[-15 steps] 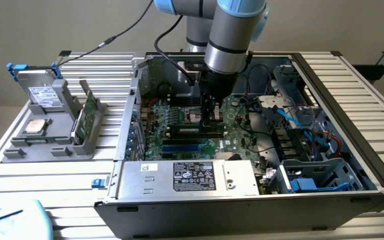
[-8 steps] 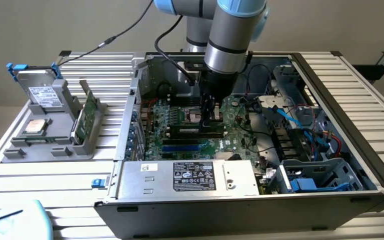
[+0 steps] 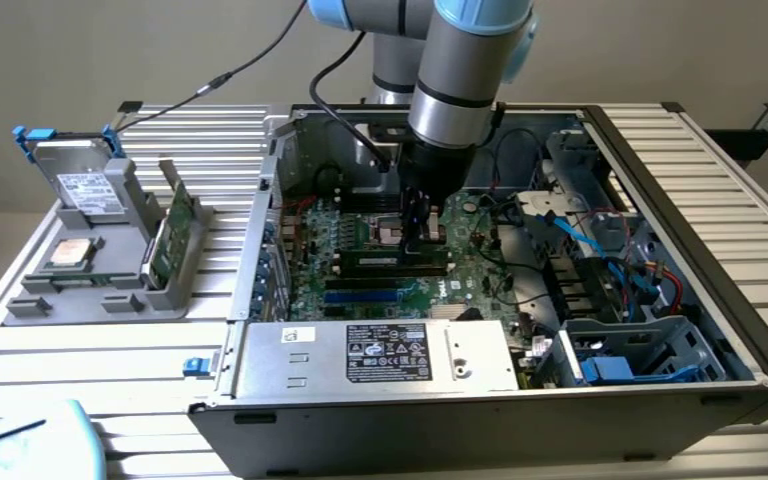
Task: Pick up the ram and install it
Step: 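Insert the ram into the slot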
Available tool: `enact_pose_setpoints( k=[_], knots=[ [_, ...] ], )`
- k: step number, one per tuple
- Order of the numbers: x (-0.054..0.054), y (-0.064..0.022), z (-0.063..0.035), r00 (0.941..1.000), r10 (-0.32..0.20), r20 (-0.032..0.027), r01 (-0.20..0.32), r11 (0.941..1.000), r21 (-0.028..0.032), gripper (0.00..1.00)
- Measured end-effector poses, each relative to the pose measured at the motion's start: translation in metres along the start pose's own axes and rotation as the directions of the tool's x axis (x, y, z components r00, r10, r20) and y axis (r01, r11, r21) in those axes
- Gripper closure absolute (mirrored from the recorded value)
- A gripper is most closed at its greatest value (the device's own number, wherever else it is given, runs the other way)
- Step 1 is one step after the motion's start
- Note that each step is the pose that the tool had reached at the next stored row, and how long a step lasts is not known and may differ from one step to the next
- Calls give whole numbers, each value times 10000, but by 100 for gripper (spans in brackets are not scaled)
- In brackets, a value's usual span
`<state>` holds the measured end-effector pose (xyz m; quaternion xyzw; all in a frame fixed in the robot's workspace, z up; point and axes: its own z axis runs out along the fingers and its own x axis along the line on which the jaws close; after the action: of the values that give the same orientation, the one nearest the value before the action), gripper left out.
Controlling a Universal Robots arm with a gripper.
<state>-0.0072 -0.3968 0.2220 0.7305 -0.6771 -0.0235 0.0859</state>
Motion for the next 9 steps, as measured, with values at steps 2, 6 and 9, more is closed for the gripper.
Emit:
enact_pose_setpoints(
  k=[2, 6, 9],
  knots=[
    [1, 0, 1, 10000, -2, 3, 2, 10000, -2, 86],
    [2, 0, 1, 10000, -4, 1, 4, 10000, -13, 86],
    [3, 0, 1, 10000, -9, 0, 9, 10000, -25, 86]
  ],
)
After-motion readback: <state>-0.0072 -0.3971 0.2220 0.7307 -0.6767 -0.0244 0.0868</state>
